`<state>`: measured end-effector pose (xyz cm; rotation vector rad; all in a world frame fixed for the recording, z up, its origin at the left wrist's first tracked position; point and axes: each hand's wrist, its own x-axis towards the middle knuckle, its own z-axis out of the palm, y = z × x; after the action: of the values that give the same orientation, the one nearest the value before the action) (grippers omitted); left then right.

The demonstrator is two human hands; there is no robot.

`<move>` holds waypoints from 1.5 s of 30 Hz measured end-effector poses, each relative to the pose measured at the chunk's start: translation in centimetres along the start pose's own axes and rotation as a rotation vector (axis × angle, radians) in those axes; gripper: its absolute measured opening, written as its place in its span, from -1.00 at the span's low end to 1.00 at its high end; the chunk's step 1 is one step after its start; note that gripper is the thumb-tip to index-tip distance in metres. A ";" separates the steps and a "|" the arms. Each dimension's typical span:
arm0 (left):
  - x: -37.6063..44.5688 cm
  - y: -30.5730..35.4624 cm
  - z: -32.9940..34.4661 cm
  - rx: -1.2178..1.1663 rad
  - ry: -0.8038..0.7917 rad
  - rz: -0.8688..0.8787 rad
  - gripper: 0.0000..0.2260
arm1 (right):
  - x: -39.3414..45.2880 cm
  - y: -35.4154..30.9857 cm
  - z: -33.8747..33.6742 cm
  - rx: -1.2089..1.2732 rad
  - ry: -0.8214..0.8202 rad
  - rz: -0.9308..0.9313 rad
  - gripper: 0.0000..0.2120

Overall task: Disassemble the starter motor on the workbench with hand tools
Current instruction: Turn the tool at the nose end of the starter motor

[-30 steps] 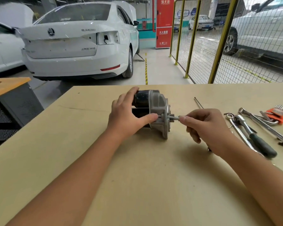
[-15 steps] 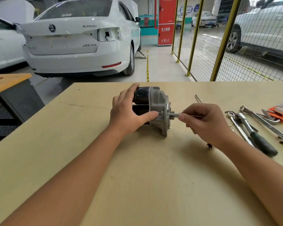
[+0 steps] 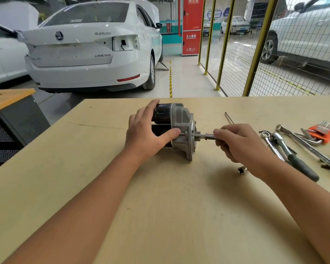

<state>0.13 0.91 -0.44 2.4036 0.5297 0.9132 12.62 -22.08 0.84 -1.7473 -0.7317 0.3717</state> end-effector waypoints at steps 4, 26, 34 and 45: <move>-0.1 0.0 0.0 0.003 0.000 0.008 -0.05 | -0.1 0.3 -0.3 -0.099 -0.004 -0.091 -0.65; -2.4 5.4 3.9 0.350 0.264 0.551 -0.92 | -0.8 0.0 -0.7 -0.374 0.365 -0.335 -0.73; -2.6 5.6 3.9 0.331 0.278 0.506 -0.95 | -1.1 0.2 -1.8 0.190 0.135 -0.030 -0.49; -1.2 2.0 1.7 0.235 0.311 0.168 -0.46 | -0.2 1.4 -2.6 0.168 0.187 -0.055 -0.85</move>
<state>0.82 -1.85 -0.90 2.5584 0.5820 1.3811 14.41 -24.40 0.26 -1.5763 -0.5956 0.2221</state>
